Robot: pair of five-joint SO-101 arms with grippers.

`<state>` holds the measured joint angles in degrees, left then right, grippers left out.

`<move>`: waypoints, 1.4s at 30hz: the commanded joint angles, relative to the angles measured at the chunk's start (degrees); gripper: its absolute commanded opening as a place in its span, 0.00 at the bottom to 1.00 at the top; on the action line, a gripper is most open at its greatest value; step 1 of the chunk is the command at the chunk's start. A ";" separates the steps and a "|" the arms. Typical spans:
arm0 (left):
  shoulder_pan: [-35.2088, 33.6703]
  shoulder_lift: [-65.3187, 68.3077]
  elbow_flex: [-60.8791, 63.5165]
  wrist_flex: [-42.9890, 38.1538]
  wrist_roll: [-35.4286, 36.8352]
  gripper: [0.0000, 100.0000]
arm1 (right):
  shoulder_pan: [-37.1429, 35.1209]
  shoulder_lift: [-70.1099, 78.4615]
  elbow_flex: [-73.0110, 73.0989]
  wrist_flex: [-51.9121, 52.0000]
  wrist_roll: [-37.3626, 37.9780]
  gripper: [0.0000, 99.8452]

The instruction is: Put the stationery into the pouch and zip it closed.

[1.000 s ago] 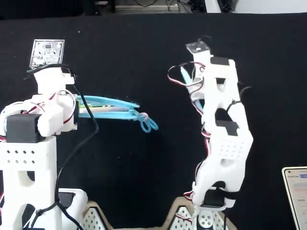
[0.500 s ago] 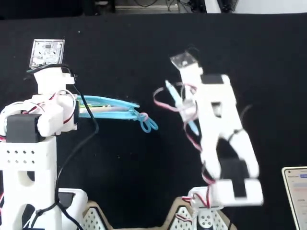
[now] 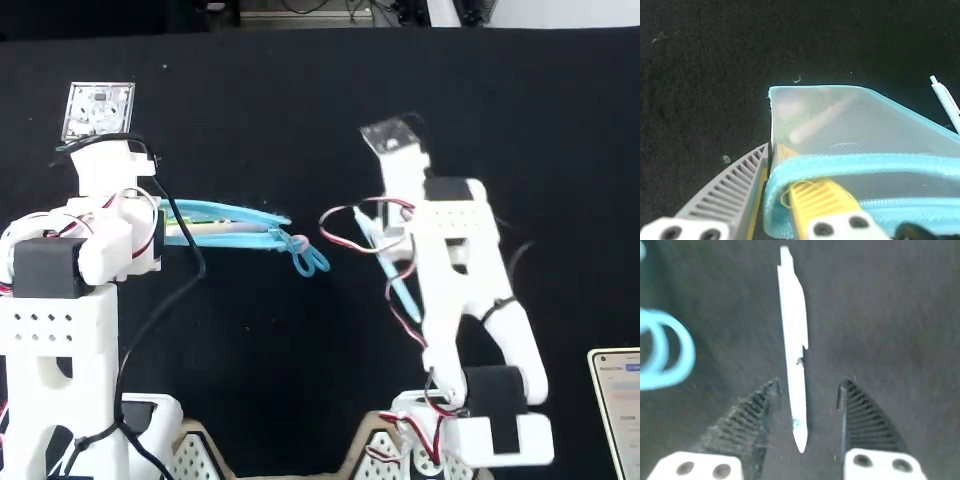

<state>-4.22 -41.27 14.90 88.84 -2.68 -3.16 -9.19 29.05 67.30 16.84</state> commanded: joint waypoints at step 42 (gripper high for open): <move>-0.31 0.26 0.22 0.18 0.18 0.03 | -22.51 -47.52 -21.41 6.68 -14.42 0.01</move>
<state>-4.22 -41.27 14.90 88.84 -2.68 -18.11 -46.64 10.42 80.92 7.60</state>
